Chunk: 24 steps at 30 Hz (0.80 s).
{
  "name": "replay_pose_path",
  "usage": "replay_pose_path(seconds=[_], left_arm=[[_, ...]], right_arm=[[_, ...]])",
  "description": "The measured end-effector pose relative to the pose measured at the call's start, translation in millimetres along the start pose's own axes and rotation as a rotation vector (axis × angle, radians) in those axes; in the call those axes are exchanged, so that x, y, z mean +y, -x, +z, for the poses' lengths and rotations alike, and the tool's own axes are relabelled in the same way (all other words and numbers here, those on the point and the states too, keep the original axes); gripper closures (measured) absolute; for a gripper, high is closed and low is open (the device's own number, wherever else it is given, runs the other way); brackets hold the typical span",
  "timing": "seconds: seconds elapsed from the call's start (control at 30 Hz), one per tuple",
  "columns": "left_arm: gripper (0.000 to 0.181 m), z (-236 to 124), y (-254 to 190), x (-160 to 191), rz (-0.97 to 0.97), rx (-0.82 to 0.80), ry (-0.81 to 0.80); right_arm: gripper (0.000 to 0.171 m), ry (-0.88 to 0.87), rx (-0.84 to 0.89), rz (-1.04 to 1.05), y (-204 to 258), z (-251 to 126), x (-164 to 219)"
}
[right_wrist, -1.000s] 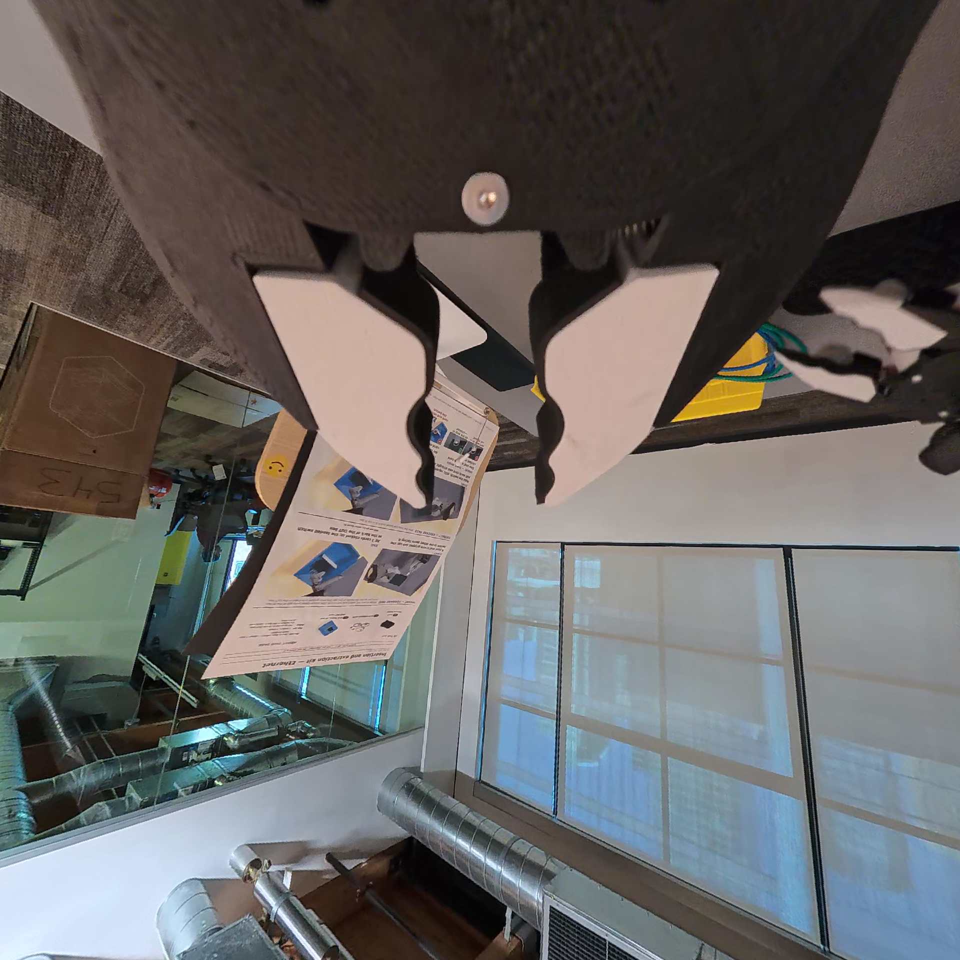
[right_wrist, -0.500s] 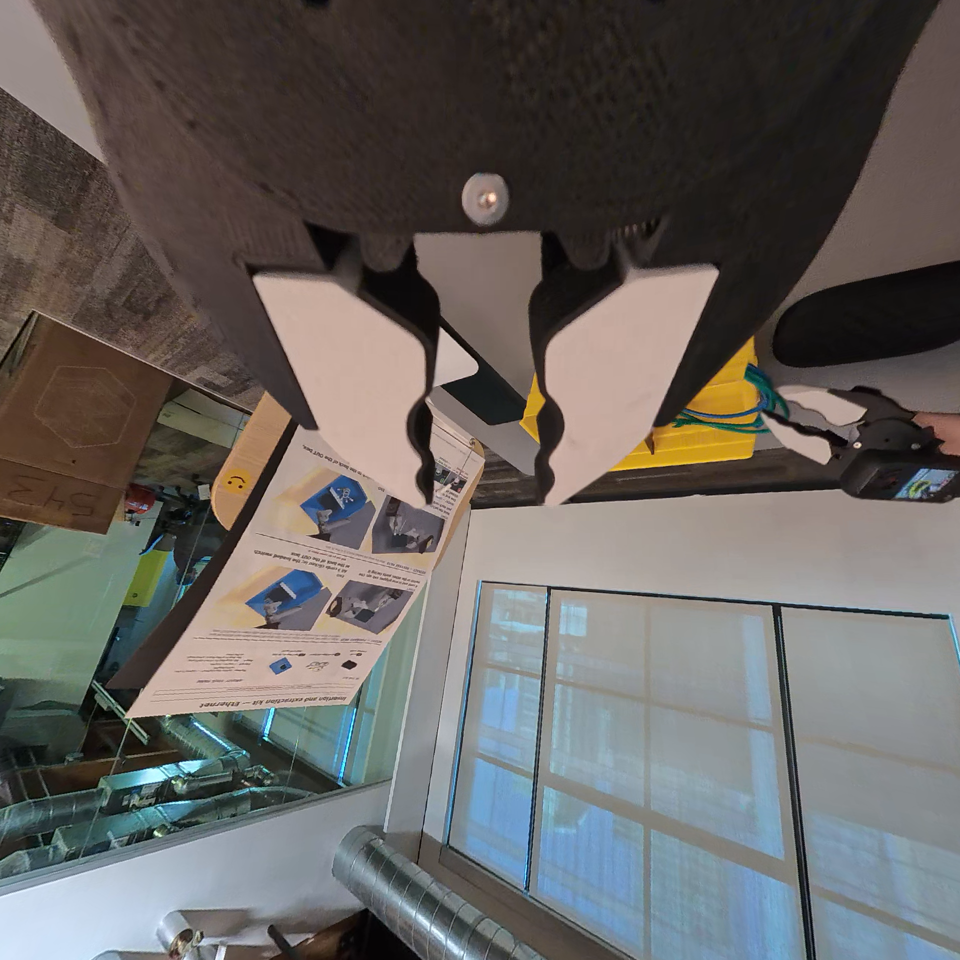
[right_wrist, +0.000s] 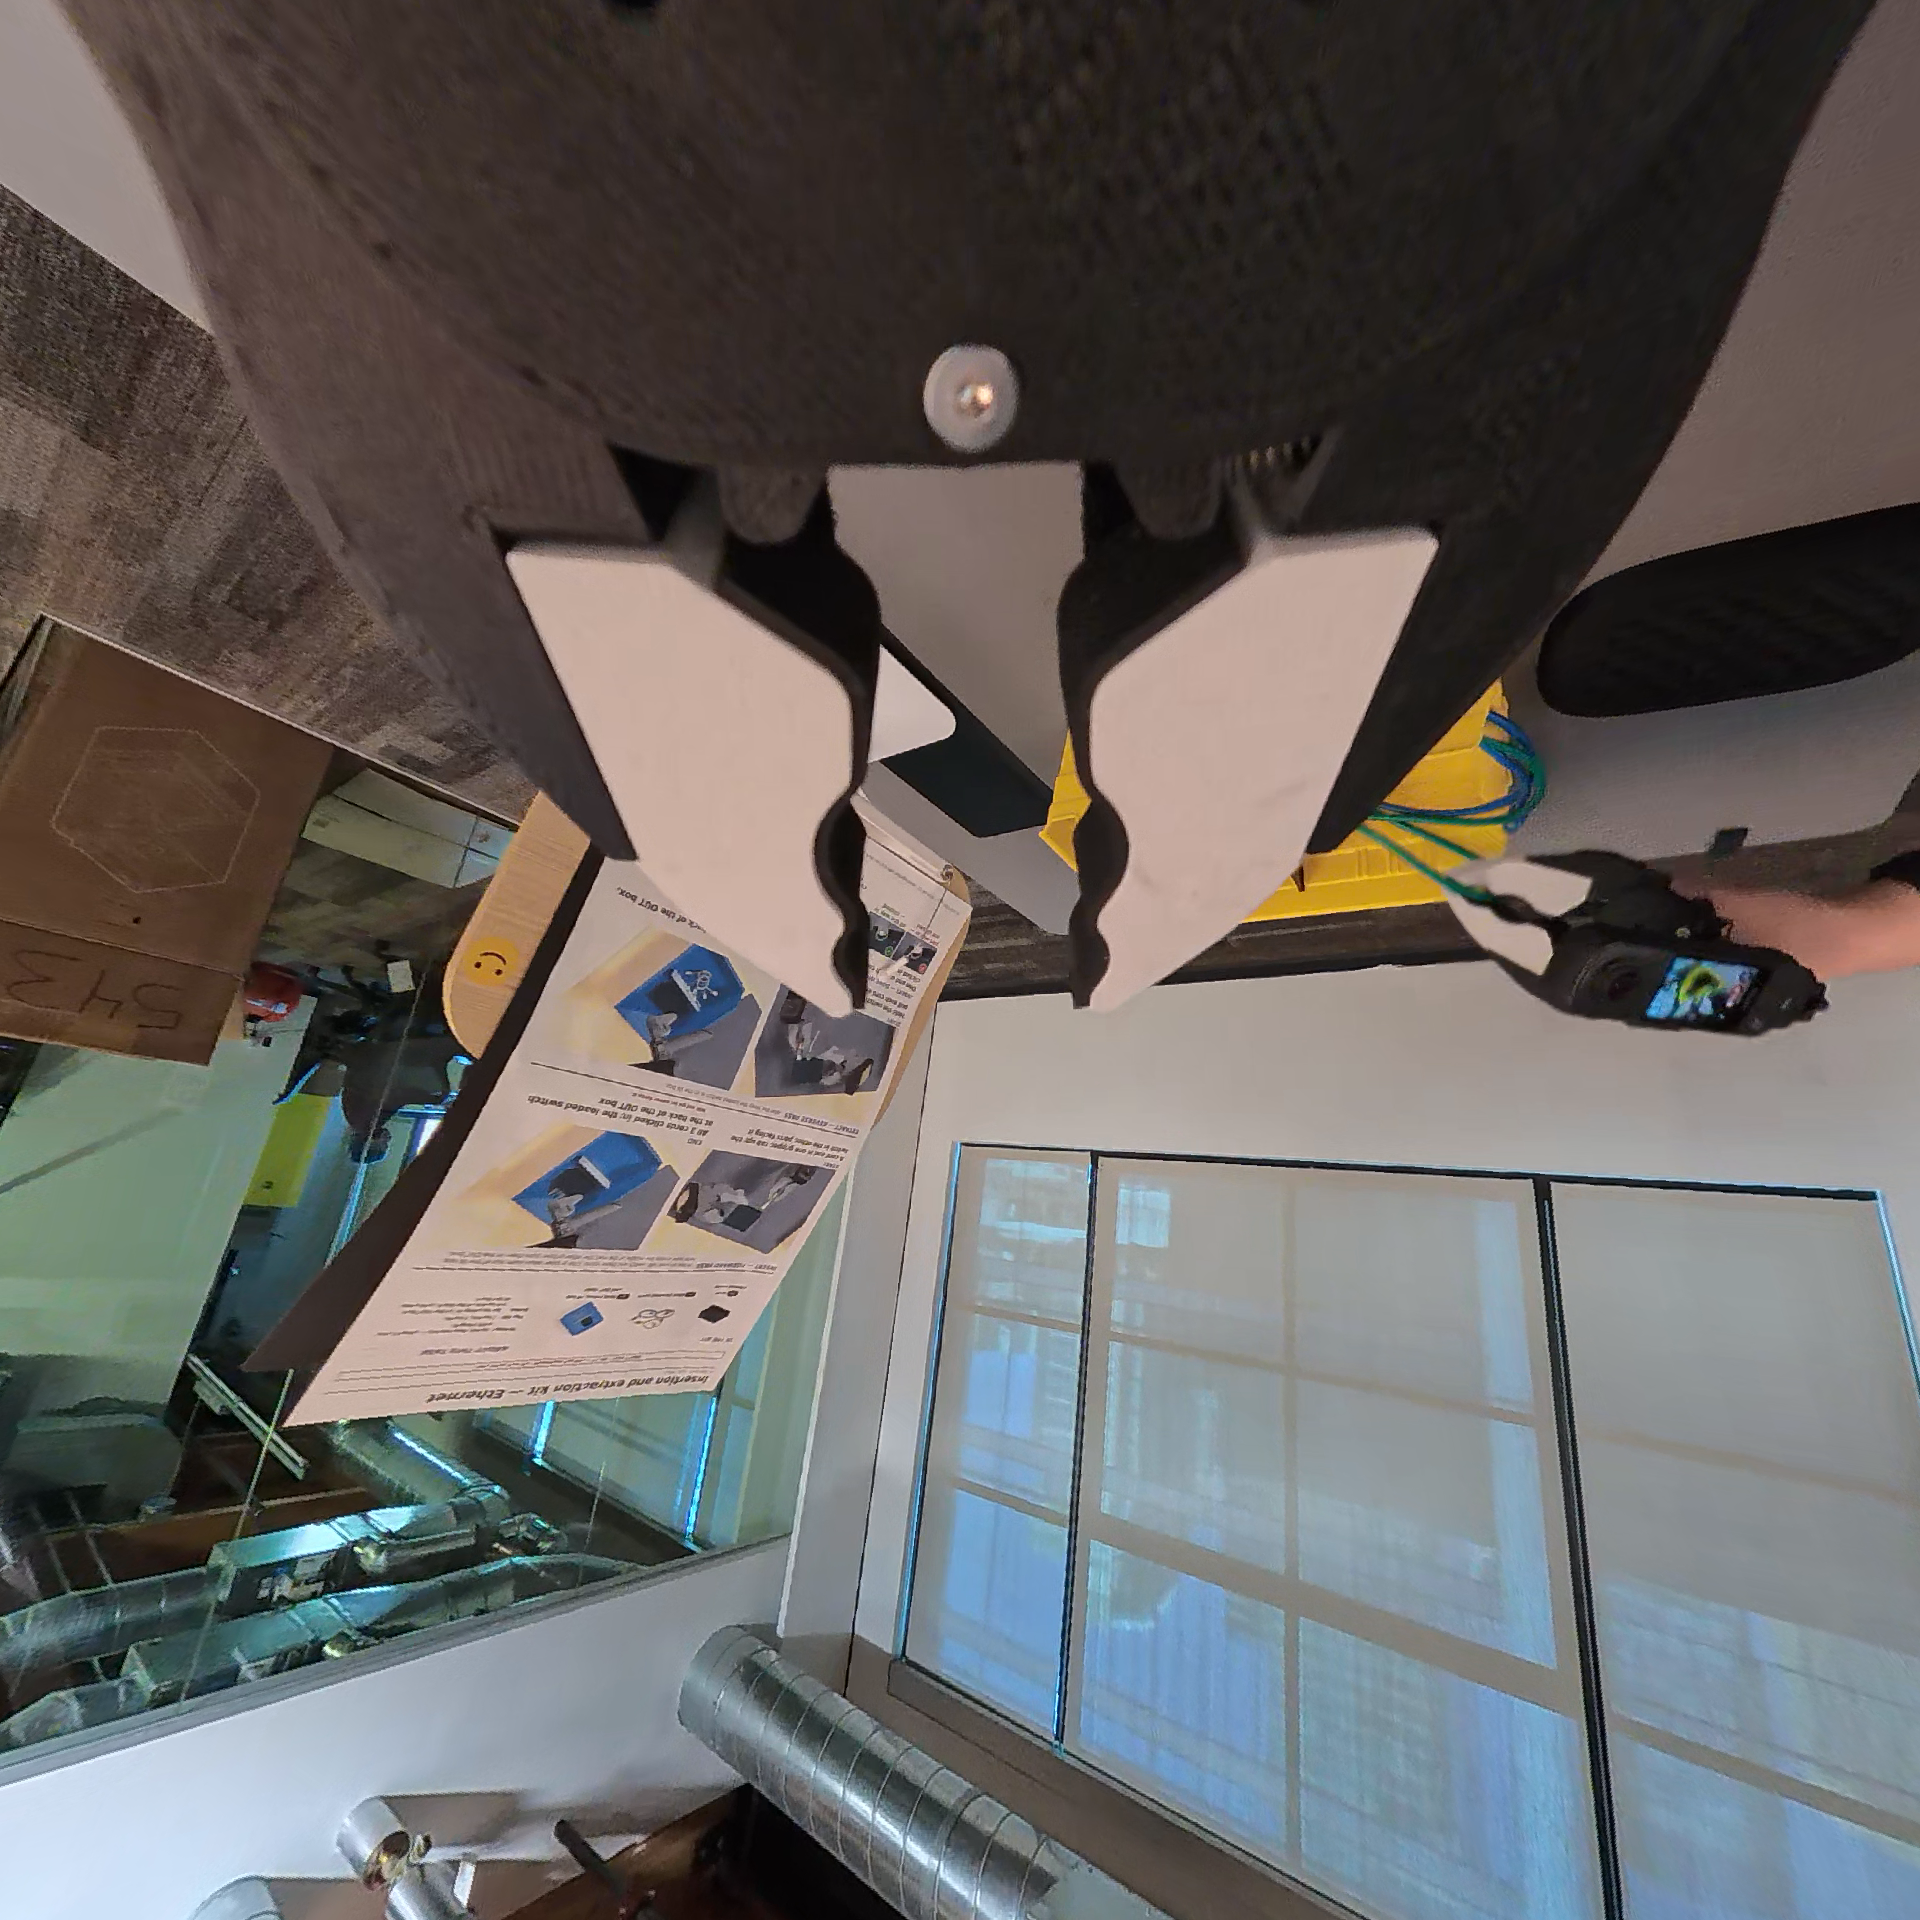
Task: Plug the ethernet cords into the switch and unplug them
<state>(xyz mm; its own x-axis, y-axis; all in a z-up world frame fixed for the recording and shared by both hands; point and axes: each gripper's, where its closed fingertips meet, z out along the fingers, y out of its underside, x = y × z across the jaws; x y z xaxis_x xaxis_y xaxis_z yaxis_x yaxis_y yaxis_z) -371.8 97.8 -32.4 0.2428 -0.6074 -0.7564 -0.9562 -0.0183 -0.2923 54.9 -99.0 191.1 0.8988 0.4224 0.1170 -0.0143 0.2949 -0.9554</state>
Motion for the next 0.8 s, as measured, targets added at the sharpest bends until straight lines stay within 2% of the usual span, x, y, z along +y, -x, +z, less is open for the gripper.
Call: replay_pose_path(seconds=[0.03, 0.23, 0.4, 0.57, 0.8], left_arm=[[0.181, -4.9, 14.1, -1.6, -0.006, -0.040, 0.001], [0.181, -56.1, 100.6, -20.0, -0.048, -0.219, -0.014], [0.181, -123.0, 142.8, -75.0, -0.036, -0.316, -0.113], [0.181, -161.5, 128.9, -159.7, -0.001, -0.254, -0.245], [0.181, -150.9, 85.5, -253.6, 0.039, -0.141, -0.343]], right_arm=[[0.133, -0.001, 0.002, 0.001, -1.0, -0.6, 0.0], [0.134, -0.003, 0.006, 0.010, -3.8, -1.9, 0.5], [0.134, 0.002, 0.005, 0.002, -2.6, -0.7, 0.8], [0.134, 0.008, 0.008, -0.003, -2.2, -0.6, 1.6], [0.133, -0.011, 0.016, 0.001, -5.9, -8.1, -3.4]])
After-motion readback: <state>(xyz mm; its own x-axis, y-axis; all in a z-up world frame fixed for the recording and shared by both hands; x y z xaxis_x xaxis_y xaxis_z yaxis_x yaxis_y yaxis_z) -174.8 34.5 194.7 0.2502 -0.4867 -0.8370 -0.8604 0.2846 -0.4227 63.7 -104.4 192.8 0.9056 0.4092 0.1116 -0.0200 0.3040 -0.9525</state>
